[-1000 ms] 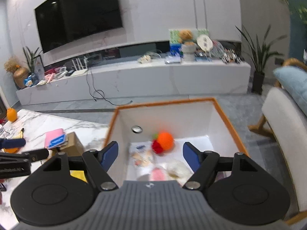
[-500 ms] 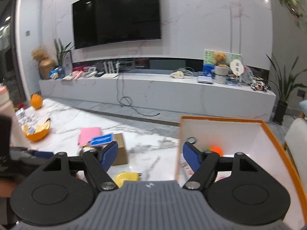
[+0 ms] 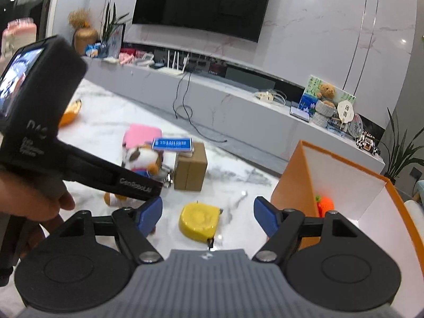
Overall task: Organize objects
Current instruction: 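Grasp the red panda plush with the left tool while the right tool grasps the yellow tape measure, then lift the panda plush and tape measure off the table with both tools, then carry the panda plush and tape measure over the orange box, then lower both items into the box and open both tools, then withdraw both tools from the box back toward the table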
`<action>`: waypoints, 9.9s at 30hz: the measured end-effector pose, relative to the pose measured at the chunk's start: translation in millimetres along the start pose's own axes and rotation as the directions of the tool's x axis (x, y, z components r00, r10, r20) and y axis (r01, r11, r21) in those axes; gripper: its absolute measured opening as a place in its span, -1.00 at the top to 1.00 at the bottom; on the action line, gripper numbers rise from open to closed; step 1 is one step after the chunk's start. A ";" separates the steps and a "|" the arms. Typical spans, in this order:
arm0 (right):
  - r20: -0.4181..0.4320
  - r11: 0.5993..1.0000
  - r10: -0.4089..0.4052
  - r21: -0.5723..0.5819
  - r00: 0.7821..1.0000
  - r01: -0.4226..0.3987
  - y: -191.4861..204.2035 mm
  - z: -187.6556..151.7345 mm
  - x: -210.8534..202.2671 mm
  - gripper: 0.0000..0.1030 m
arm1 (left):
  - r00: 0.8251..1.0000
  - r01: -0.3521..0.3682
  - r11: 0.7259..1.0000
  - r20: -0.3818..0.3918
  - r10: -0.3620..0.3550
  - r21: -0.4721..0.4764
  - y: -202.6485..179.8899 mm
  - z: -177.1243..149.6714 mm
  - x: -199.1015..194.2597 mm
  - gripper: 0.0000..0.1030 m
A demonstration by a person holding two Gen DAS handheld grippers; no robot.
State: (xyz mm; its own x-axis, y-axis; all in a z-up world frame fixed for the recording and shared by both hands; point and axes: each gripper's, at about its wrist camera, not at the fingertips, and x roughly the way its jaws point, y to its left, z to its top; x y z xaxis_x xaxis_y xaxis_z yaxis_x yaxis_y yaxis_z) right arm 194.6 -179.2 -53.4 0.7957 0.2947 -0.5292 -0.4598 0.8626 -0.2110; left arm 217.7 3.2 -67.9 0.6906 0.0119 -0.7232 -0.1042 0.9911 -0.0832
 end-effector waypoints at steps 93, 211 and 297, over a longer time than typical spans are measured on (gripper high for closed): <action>-0.325 0.978 0.199 0.127 0.924 -0.166 21.4 -62.3 -3.5 -0.57 | 0.991 0.069 0.994 -0.118 -0.059 0.080 33.4 -90.8 -89.4 -0.72; -0.182 0.782 -0.079 0.599 0.980 0.174 -257.1 -21.1 -11.1 -0.01 | 0.985 0.162 0.849 -0.027 -0.172 0.503 -243.0 54.0 -5.5 -0.19; 0.060 0.944 -0.129 0.314 0.990 0.104 -148.7 0.2 -67.1 -0.47 | 0.996 0.057 0.977 0.051 -0.069 0.206 -16.0 -12.5 -76.2 -0.72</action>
State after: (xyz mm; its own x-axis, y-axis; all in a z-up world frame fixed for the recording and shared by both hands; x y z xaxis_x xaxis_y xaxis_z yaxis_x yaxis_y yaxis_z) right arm 209.6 -327.1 13.7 0.8703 0.2055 -0.4476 -0.2276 0.9737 0.0044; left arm 157.8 -15.2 -20.1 0.7319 -0.0495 -0.6797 0.0851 0.9962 0.0191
